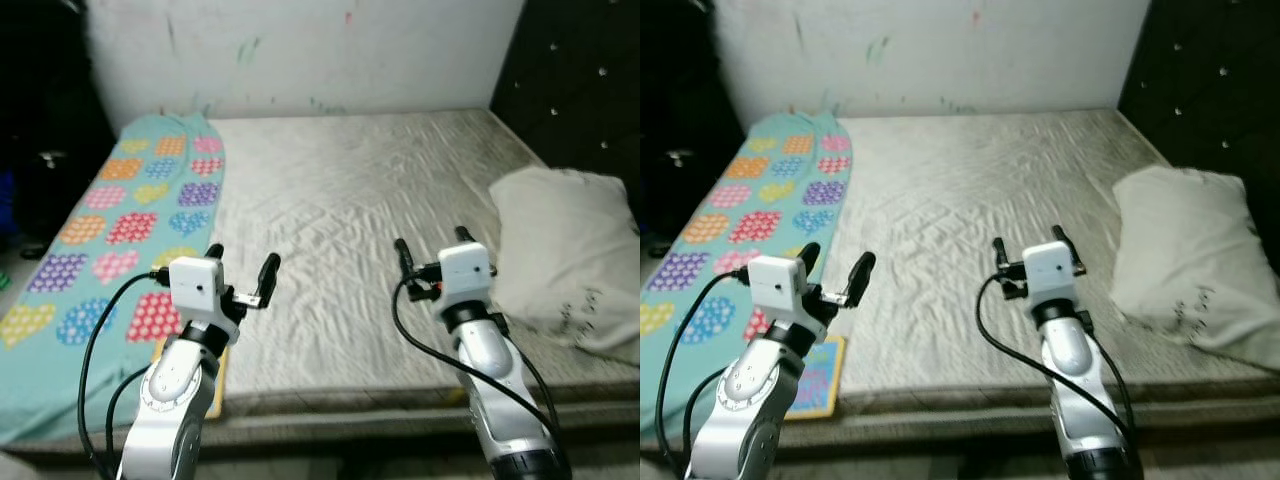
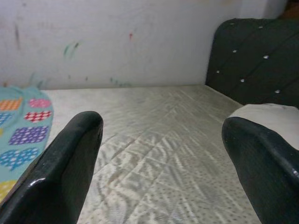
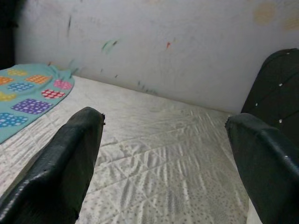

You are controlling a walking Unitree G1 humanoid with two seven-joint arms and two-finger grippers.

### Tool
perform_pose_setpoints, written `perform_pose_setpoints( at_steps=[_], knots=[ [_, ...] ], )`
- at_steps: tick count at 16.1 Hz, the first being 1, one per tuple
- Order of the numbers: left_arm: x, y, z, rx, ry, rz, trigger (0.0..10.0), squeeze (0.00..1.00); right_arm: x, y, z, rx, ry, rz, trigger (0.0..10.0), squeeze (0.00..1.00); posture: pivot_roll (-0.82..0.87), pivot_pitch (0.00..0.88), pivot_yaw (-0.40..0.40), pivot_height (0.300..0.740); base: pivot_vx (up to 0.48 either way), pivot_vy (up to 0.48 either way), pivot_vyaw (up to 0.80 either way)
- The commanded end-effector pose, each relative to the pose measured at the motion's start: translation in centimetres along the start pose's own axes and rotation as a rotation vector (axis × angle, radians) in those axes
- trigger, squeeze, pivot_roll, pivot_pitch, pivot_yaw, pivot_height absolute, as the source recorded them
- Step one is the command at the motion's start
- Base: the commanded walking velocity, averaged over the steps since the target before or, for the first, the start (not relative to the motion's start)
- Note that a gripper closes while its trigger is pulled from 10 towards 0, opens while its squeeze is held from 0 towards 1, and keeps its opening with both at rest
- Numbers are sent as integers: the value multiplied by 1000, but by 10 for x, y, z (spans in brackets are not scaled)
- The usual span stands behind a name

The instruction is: Clean up the room

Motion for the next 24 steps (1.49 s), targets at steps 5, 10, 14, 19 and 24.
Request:
perform_pose_setpoints(
  at_steps=[5,10,14,19,24],
  knots=[
    [4,-3,6,32,19,-52,10000,0,-3,1,9,24,-10,21,10000,0,-48,0,30,740,49,0,0],
    [5,-4,5,29,17,-63,10000,0,-2,2,10,26,-14,21,10000,0,-47,0,32,740,262,0,0],
    [6,-3,6,31,16,-76,10000,0,-2,2,10,25,-13,19,10000,0,-47,0,32,740,278,0,0],
    [3,-2,0,0,5,-25,10000,0,0,2,11,24,-12,14,10000,0,-52,0,34,740,113,0,0],
    [1,1,-1,0,-4,-13,10000,0,2,2,5,9,-1,0,10000,0,-46,0,41,740,0,0,0]
  ],
)
Point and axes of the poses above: a point about 5 cm out from each wrist's last joint towards the gripper, its own y axis pointing out of the wrist towards the gripper, its own z axis along the axis of the wrist's last joint, x = y × z, the point moved 2 cm from there along y, pointing out of the wrist towards the gripper, and after that the axes turned 2 degrees about y, right-handed, at the moved point
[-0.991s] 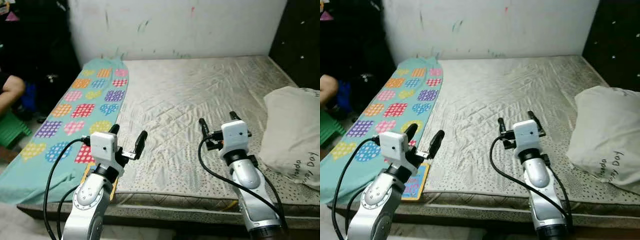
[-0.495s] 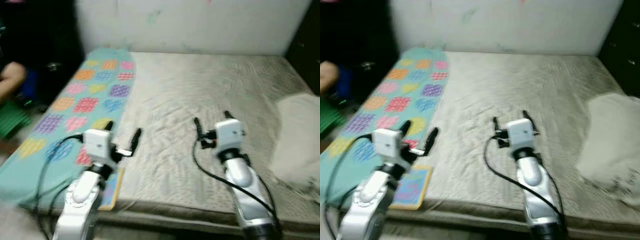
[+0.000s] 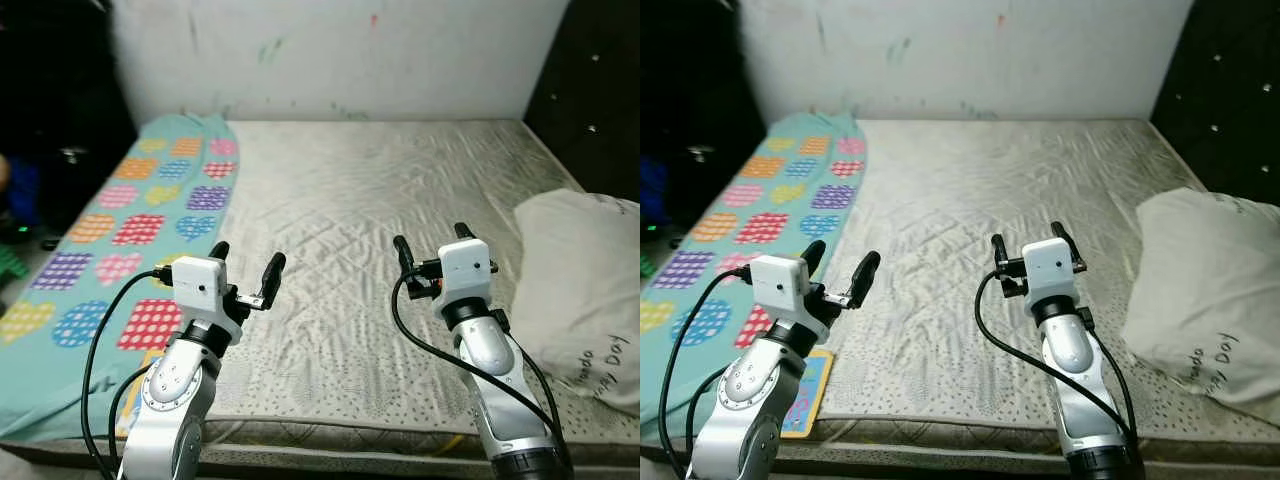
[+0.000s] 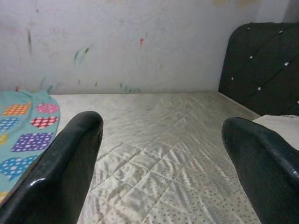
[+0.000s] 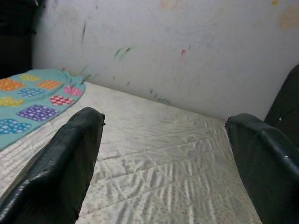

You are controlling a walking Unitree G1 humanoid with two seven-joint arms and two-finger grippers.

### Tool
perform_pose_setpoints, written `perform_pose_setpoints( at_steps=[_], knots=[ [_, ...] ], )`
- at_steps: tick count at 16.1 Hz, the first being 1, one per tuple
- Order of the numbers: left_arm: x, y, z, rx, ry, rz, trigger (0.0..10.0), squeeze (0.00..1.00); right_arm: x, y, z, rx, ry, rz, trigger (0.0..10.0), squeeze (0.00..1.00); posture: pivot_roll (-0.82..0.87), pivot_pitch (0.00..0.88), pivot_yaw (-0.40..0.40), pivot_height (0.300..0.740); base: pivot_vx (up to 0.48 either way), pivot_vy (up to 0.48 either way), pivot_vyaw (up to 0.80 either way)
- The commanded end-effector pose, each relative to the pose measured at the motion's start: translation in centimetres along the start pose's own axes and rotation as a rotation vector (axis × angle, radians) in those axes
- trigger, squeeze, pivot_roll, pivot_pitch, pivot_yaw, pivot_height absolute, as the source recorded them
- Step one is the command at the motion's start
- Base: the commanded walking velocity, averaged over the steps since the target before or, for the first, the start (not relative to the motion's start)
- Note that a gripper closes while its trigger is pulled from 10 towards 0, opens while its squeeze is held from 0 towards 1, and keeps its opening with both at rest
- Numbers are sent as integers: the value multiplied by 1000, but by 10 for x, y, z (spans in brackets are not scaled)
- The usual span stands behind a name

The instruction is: Clean up the room

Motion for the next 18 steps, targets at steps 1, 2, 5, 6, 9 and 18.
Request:
perform_pose_setpoints(
  at_steps=[1,2,5,6,9,18],
  knots=[
    [-1,3,1,2,9,5,10000,0,2,3,2,12,11,-14,10000,0,-38,0,57,740,0,0,0],
    [-1,5,2,4,9,4,10000,0,3,4,3,16,12,-24,10000,0,-38,0,57,740,0,0,0],
    [0,17,3,14,8,-17,10000,0,6,11,5,33,22,-68,10000,0,-52,0,84,740,0,0,0],
    [1,19,4,20,4,-13,10000,0,5,13,7,41,19,-54,10000,0,-53,0,67,740,0,0,0],
    [2,16,1,32,-16,33,10000,0,2,20,10,47,0,14,10000,0,-38,0,0,740,0,0,0],
    [-24,6,-7,45,49,177,10000,0,-50,36,9,46,-16,250,10000,0,64,0,-159,740,0,0,0]
  ],
)
Point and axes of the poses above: a point about 5 cm out from each wrist's last joint towards the gripper, its own y axis pointing out of the wrist towards the gripper, its own z axis along the axis of the wrist's last joint, x = y × z, the point moved 2 cm from there along y, pointing out of the wrist towards the gripper, and after that the axes turned 2 degrees about y, right-handed, at the moved point
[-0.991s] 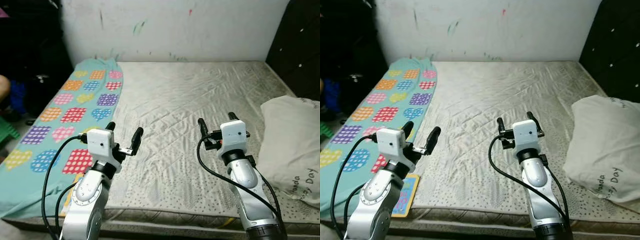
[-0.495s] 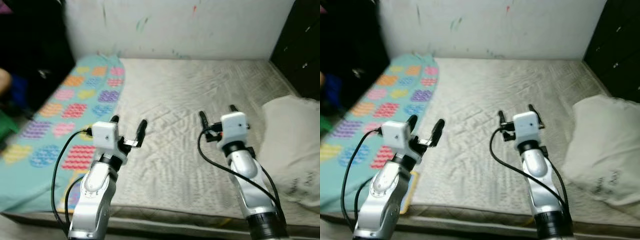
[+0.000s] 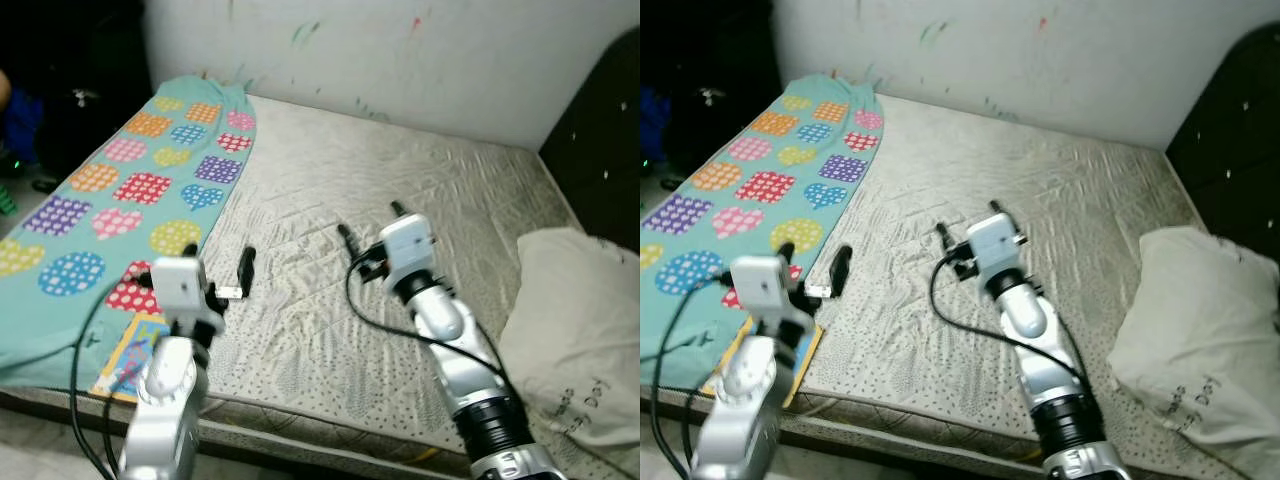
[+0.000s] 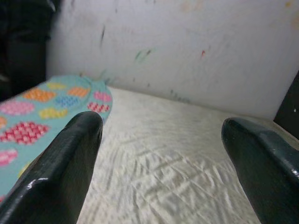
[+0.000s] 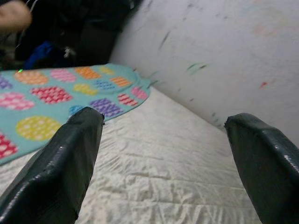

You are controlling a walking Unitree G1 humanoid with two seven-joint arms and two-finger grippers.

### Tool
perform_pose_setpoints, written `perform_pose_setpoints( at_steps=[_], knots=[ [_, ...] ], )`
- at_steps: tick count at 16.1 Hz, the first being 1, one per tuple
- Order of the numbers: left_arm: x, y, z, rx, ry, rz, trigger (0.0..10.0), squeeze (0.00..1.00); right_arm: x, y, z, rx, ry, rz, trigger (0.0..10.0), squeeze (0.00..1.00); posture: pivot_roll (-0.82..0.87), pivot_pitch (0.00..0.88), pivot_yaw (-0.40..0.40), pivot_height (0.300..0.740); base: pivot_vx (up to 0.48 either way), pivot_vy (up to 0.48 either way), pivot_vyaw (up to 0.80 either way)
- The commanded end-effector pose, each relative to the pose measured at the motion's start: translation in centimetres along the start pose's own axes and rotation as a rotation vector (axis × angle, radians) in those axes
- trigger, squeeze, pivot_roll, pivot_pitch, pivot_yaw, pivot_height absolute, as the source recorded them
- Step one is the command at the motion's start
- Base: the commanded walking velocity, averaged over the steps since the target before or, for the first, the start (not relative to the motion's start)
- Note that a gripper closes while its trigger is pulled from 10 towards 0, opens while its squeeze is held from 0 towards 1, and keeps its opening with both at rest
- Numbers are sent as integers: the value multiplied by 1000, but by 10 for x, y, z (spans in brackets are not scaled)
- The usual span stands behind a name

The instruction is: Clean up the room

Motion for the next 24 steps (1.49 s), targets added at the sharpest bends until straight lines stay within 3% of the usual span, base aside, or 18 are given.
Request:
perform_pose_setpoints(
  at_steps=[1,4,8,14,20,24],
  knots=[
    [-1,1,-1,-4,5,-2,10000,0,3,-5,-7,-23,-26,-5,10000,0,58,0,-146,740,0,0,0],
    [-9,-9,-5,-24,-17,35,10000,0,14,-13,-9,-18,-45,-47,10000,0,30,0,-77,740,0,0,0],
    [-6,-12,-6,-37,-54,41,10000,0,41,-24,-12,-32,-15,-167,10000,0,15,0,-39,740,0,0,-167],
    [-4,-17,-9,-68,-53,11,10000,0,48,-26,-10,-14,-14,-212,10000,0,14,0,-10,740,0,0,-781],
    [-9,-20,-8,-76,-56,27,10000,0,40,-25,-9,-12,1,-187,10000,0,14,0,-25,740,0,0,0],
    [-5,-14,-7,-78,-62,3,10000,0,41,-25,-10,-16,9,-200,10000,0,3,0,-11,740,0,0,-800]
  ],
)
Point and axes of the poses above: a point about 5 cm out from each wrist's last joint towards the gripper, its own y axis pointing out of the wrist towards the gripper, its own z axis along the axis of the wrist's last joint, x = y × z, the point moved 2 cm from there along y, pointing out of the wrist towards the gripper, and after that the axes turned 2 degrees about y, right-handed, at the moved point
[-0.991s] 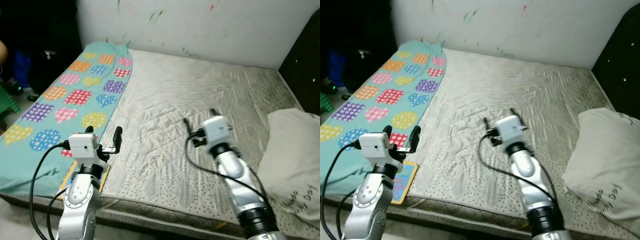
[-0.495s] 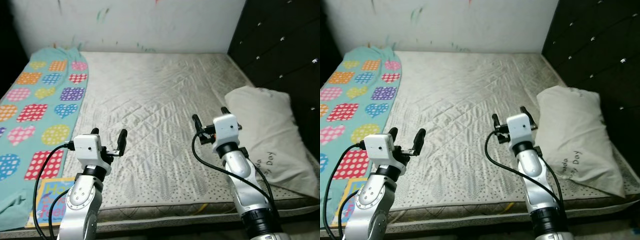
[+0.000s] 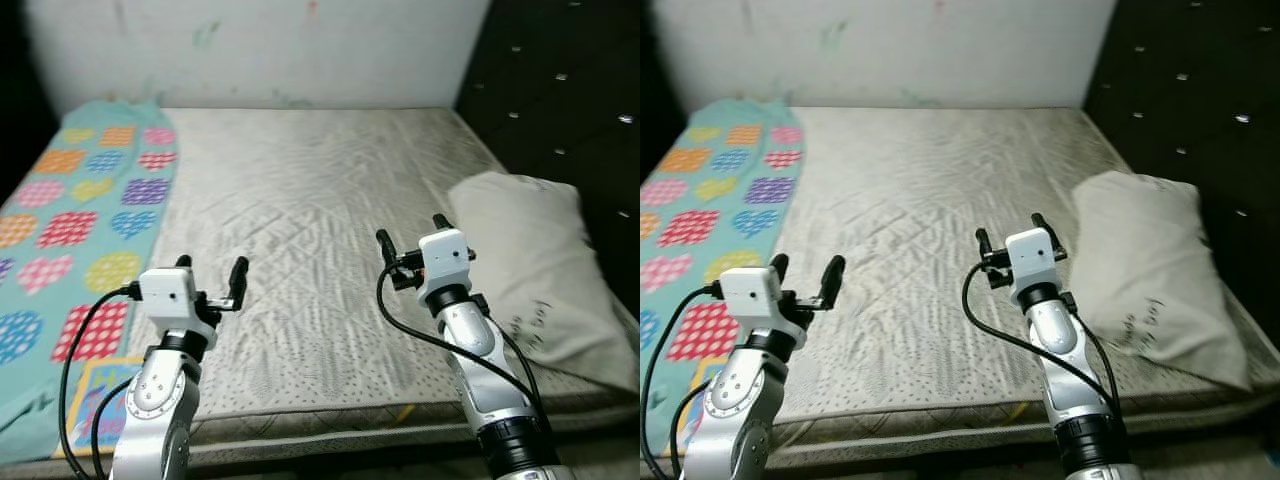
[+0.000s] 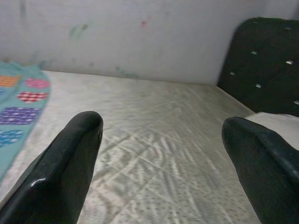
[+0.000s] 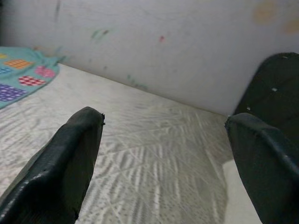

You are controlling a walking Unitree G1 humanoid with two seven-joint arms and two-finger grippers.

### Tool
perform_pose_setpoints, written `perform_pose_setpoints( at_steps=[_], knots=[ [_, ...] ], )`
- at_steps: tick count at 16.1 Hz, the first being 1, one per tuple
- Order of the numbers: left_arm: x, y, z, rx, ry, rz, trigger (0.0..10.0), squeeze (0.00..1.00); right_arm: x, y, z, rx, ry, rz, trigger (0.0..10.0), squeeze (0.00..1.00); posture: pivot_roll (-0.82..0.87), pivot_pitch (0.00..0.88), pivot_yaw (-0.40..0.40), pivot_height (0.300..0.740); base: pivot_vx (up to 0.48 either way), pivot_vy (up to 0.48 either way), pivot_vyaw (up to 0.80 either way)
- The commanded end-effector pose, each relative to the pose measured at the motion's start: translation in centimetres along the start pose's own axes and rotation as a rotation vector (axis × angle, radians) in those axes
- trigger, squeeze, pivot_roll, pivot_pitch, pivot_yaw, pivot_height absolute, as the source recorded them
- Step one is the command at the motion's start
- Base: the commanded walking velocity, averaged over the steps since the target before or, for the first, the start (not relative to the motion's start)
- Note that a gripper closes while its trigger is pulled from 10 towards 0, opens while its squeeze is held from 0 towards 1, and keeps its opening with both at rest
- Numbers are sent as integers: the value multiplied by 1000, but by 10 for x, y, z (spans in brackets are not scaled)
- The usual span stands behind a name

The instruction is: Clean up the room

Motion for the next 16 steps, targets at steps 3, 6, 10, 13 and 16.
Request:
perform_pose_setpoints(
  at_steps=[3,6,10,13,16],
  knots=[
    [2,3,2,-5,-6,-22,10000,0,6,-1,5,18,1,-17,10000,0,-2,0,-8,740,0,0,-154],
    [3,3,2,-5,-2,-33,10000,0,2,-1,5,18,-2,2,10000,0,3,0,-14,740,0,0,0],
    [4,3,2,-5,-2,-37,10000,0,-1,0,5,19,2,12,10000,0,6,0,-16,740,0,303,0],
    [4,4,2,-6,0,-41,10000,0,-1,1,5,19,-1,12,10000,0,3,0,-15,740,0,314,0],
    [6,4,2,0,8,-43,10000,0,0,0,5,19,-4,11,10000,0,-4,0,-15,740,0,207,0]
  ],
)
Point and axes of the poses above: a point about 5 cm out from each wrist's last joint towards the gripper, its own y axis pointing out of the wrist towards the gripper, its own z axis along the axis of the wrist's last joint, x = y × z, the point moved 2 cm from there along y, pointing out of the wrist towards the gripper, and after that the axes turned 2 degrees about y, right-handed, at the moved point
